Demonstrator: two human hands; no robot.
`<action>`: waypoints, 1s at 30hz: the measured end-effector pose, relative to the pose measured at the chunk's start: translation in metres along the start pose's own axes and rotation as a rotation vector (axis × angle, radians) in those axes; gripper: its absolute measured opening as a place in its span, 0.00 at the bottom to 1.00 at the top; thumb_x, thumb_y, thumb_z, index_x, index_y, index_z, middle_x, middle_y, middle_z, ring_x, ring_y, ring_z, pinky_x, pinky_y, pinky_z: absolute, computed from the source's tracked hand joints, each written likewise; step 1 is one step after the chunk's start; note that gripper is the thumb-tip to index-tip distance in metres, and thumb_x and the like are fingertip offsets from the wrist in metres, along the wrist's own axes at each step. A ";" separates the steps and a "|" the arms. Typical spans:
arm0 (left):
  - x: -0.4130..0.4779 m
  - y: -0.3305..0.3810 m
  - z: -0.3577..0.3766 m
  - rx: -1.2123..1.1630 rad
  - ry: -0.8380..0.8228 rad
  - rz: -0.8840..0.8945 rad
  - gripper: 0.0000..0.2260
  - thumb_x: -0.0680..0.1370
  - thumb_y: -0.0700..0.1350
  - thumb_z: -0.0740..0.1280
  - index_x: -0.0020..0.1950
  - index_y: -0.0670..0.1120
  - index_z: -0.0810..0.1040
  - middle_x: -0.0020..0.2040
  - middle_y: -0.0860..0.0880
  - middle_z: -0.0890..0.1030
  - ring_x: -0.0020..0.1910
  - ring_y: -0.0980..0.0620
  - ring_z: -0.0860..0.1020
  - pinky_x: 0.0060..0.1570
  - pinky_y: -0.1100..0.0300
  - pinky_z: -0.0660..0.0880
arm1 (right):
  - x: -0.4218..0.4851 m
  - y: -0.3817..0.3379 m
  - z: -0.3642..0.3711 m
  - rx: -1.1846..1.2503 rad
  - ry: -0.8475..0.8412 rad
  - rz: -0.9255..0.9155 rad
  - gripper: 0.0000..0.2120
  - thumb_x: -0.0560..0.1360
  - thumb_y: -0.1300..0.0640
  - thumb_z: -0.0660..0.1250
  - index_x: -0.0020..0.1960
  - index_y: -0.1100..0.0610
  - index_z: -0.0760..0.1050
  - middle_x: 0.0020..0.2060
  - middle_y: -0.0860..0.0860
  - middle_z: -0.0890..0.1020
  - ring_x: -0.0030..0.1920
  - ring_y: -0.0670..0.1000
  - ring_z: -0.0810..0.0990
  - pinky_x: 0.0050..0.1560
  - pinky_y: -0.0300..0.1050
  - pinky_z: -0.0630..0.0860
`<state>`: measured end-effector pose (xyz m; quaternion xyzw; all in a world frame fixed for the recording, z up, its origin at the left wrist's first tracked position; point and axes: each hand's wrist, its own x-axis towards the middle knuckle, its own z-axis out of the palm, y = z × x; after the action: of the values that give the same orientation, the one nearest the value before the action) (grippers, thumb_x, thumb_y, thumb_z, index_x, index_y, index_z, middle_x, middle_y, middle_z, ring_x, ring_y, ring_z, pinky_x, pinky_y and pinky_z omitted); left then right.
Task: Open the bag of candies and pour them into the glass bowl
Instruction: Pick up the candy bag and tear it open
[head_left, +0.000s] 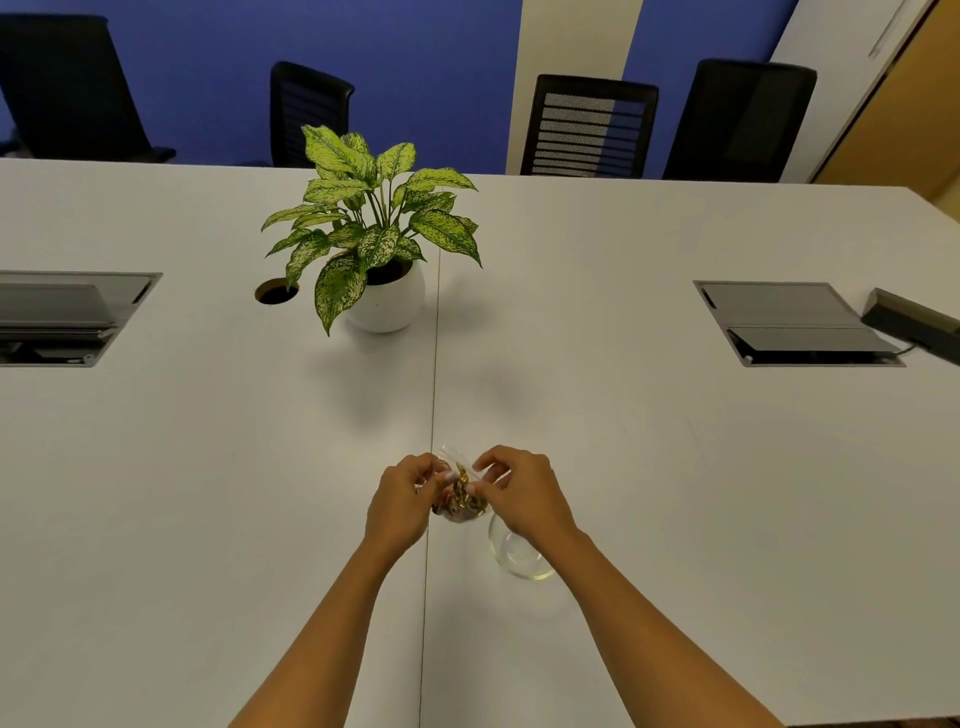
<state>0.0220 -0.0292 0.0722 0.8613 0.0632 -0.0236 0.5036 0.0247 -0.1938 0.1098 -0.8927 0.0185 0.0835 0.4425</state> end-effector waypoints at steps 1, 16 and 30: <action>-0.001 0.000 0.000 0.034 0.012 -0.010 0.05 0.76 0.53 0.66 0.43 0.53 0.78 0.46 0.48 0.82 0.47 0.47 0.79 0.45 0.51 0.79 | -0.001 -0.001 0.000 -0.041 0.022 -0.001 0.10 0.70 0.55 0.76 0.51 0.53 0.82 0.41 0.51 0.85 0.39 0.48 0.83 0.43 0.40 0.80; -0.021 0.030 0.016 -0.207 0.123 -0.215 0.17 0.73 0.60 0.67 0.51 0.47 0.79 0.45 0.49 0.84 0.42 0.53 0.83 0.37 0.67 0.72 | -0.007 -0.014 0.005 -0.156 0.141 -0.088 0.07 0.77 0.56 0.68 0.49 0.56 0.84 0.41 0.53 0.87 0.39 0.50 0.83 0.43 0.43 0.81; -0.023 0.031 0.016 -0.505 0.117 -0.375 0.07 0.76 0.41 0.68 0.47 0.41 0.85 0.42 0.44 0.86 0.43 0.48 0.85 0.42 0.61 0.80 | -0.029 0.005 0.026 -0.091 0.042 -0.209 0.13 0.81 0.52 0.61 0.60 0.52 0.80 0.50 0.50 0.87 0.47 0.48 0.84 0.50 0.32 0.76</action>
<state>0.0034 -0.0602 0.0931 0.6823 0.2537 -0.0501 0.6838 -0.0085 -0.1772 0.0947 -0.9104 -0.0692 0.0190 0.4075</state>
